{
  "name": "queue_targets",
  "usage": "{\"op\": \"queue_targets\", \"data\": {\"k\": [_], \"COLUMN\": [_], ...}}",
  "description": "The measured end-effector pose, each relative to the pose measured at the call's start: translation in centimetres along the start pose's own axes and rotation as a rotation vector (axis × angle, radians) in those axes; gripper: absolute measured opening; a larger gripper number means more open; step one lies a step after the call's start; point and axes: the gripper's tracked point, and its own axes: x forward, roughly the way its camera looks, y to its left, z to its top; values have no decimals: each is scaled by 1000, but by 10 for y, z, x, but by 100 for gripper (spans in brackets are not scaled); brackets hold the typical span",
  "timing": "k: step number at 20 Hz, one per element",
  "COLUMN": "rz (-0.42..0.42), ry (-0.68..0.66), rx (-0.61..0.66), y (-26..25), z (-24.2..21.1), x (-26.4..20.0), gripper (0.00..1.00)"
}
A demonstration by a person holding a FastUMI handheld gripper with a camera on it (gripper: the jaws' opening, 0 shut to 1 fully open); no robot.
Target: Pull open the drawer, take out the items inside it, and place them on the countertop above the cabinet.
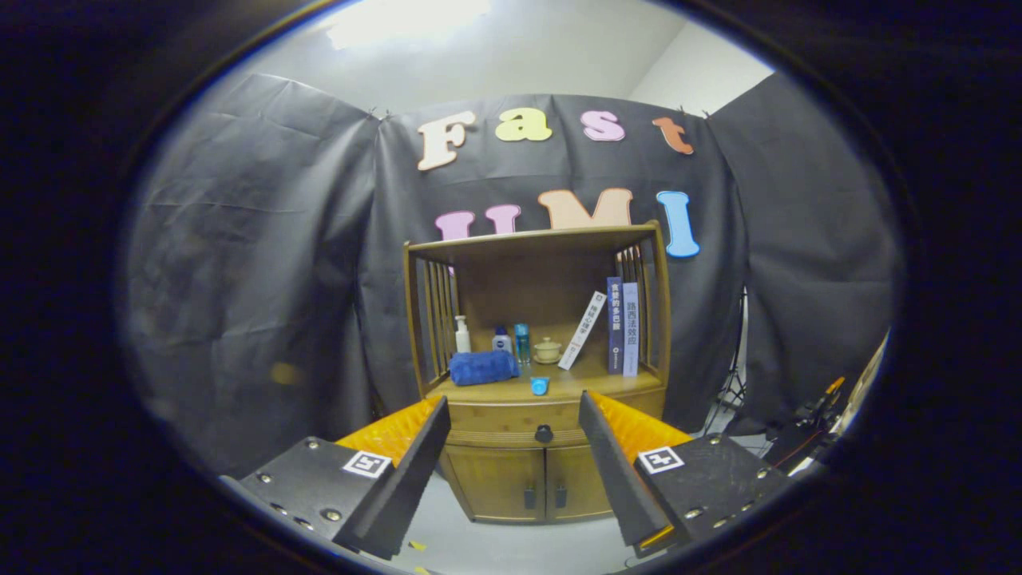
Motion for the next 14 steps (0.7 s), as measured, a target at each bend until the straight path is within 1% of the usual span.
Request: {"op": "queue_targets", "data": {"k": [1,5,8,14], "rz": [-16,-34,-49,-32], "ry": [7,-19,-20,-39], "rx": [5,57,58,55], "y": [-5,-13,-20,-18], "z": [-3,0,-3,-3], "x": [0,1,3,0], "gripper": [97,97,96,96]}}
